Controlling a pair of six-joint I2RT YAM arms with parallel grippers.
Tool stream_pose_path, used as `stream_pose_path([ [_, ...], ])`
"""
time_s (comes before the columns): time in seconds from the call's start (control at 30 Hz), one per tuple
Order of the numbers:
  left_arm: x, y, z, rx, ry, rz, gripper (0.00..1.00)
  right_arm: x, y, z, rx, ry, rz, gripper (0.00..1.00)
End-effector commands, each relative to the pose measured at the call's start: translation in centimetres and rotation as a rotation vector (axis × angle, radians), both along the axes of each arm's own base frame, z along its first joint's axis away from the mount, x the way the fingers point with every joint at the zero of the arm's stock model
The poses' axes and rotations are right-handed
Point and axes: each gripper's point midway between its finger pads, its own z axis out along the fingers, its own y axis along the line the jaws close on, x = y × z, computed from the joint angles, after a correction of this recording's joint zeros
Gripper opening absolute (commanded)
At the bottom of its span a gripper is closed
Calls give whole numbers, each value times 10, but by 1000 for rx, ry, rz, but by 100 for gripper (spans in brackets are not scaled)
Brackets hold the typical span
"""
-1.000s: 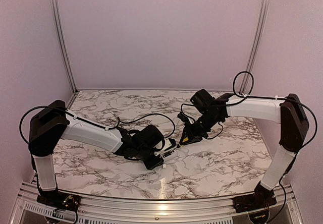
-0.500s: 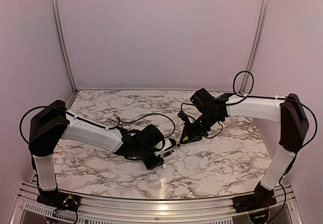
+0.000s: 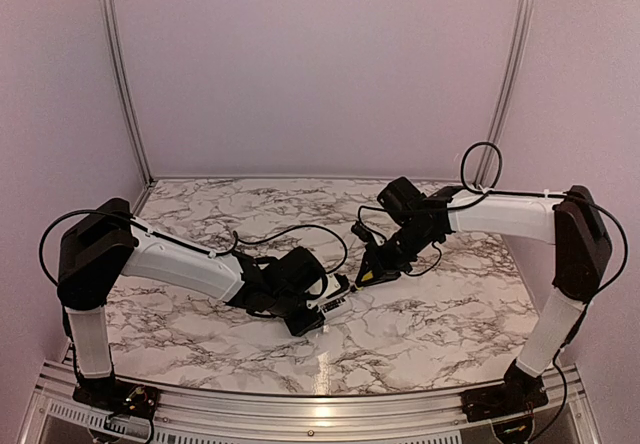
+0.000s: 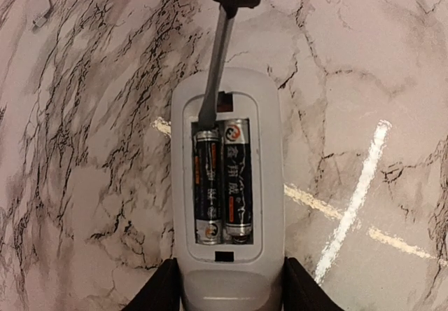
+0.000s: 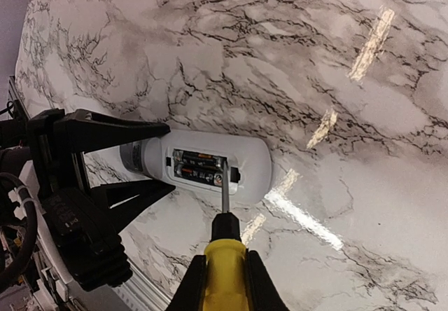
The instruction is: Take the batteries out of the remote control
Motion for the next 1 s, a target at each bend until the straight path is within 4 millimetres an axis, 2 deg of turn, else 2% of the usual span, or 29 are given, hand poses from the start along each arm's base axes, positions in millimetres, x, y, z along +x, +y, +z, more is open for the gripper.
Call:
stream_pose_path([
  [0.0,-6,5,-21,59,39,-6,0,-11,7,-10,31,31,45,0],
  [0.23,-6,6,-21,58,37,-9,0,-24,11,-18,98,70,76,0],
  [0.4,-7,7,-22,55,30,-22,0,-37,21,-14,263,124,130,0],
  [0.57,-8,8,-20,39,16,-35,0,-42,20,-13,363,168,176,0],
  [0.8,-9,5,4,-46,-35,-54,0,-51,7,-30,432,261,202,0],
  [0.97,-12,5,23,-117,-68,-82,0,-56,8,-28,488,297,226,0],
])
